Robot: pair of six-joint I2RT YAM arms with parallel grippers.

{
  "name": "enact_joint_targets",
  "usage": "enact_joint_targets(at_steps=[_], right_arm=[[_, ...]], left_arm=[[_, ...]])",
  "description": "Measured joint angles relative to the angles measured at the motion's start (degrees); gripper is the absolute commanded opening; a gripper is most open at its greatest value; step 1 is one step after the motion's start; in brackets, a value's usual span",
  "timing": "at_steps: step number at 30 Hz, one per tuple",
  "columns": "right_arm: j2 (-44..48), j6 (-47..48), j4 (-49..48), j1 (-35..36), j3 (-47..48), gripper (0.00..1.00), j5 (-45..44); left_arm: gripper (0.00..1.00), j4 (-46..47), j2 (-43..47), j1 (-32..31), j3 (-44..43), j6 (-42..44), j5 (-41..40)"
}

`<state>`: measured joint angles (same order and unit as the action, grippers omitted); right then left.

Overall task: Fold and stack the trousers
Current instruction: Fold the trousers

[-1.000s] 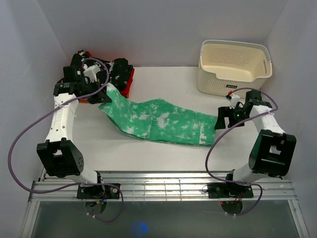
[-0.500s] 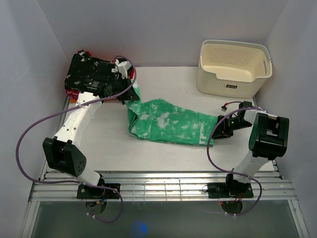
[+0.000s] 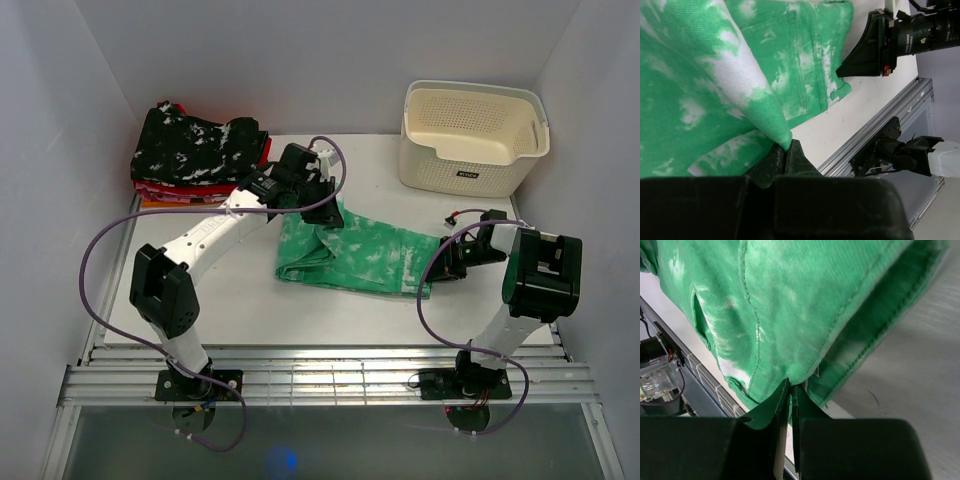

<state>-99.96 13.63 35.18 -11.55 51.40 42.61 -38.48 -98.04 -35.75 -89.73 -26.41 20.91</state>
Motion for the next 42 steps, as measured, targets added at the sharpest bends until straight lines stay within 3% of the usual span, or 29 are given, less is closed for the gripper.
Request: enact_joint_targets(at_steps=[7, 16, 42], right_arm=[[0.0, -0.2, -0.5, 0.0, -0.7, 0.08, 1.4], [0.0, -1.2, -1.0, 0.0, -1.5, 0.08, 3.4], [-0.9, -2.3, -3.7, 0.0, -3.6, 0.08, 5.6]], left_arm=[[0.00, 3.5, -9.0, -5.2, -6.9, -3.8, -1.1], [0.00, 7.0, -18.6, -11.3, -9.7, -8.4, -1.6], [0.00, 13.8, -25.3, -18.2, -16.8, -15.0, -0.8]])
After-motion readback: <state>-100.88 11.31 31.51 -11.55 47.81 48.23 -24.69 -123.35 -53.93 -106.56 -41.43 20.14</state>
